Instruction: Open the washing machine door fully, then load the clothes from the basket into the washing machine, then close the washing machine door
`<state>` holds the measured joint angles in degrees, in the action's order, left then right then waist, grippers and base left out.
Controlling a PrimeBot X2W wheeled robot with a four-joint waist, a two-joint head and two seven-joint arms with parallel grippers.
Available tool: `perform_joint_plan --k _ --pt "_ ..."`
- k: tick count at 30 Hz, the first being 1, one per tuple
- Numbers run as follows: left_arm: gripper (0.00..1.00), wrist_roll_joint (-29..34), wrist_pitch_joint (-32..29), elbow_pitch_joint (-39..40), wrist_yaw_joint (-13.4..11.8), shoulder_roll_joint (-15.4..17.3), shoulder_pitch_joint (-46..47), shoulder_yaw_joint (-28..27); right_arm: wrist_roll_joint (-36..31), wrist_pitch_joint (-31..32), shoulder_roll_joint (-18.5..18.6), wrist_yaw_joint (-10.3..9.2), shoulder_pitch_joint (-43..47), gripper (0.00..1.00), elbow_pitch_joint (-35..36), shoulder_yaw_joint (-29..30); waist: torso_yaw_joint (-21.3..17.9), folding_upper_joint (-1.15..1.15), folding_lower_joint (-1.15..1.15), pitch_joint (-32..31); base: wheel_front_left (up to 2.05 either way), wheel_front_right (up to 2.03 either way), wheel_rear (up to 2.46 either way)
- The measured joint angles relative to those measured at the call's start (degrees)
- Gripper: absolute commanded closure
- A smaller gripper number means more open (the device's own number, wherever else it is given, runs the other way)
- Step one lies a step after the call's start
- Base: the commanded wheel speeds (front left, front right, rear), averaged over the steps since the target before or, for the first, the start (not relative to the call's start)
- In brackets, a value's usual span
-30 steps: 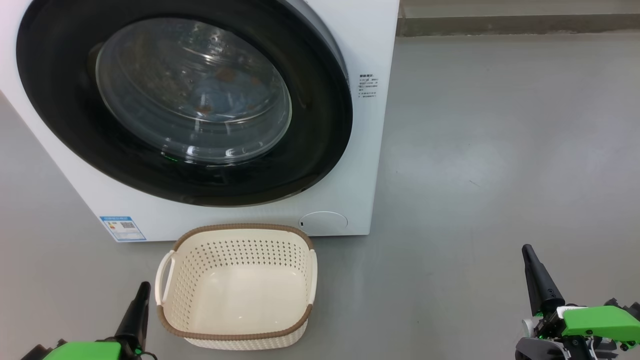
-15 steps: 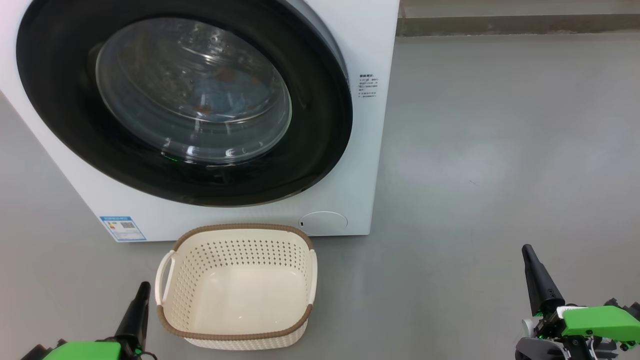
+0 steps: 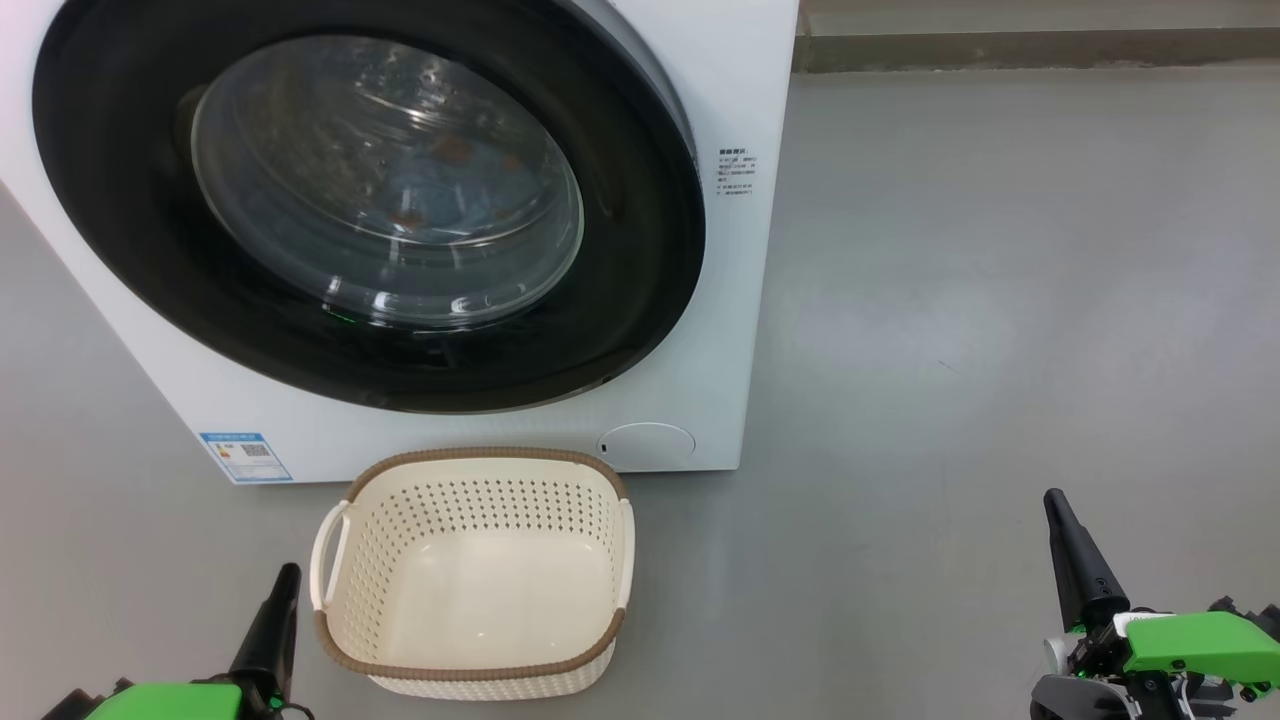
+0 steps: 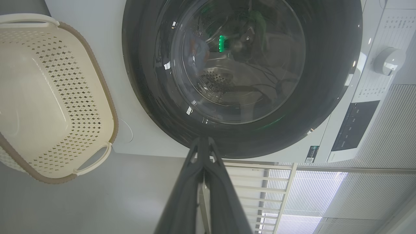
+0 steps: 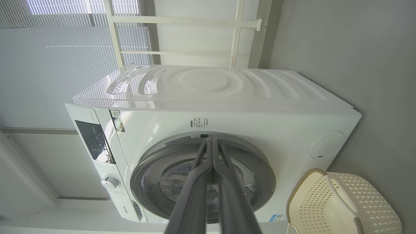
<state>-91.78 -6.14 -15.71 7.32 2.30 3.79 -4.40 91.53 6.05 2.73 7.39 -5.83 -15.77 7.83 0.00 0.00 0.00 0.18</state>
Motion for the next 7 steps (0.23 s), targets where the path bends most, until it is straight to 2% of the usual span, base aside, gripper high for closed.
perform_joint_plan --k 7 --pt "1.00 0.00 0.00 0.00 0.00 0.00 0.00 -0.02 0.00 0.00 -0.01 0.00 0.00 1.00 0.00 0.01 0.00 0.00 0.00 0.00 0.00 0.00 0.00"
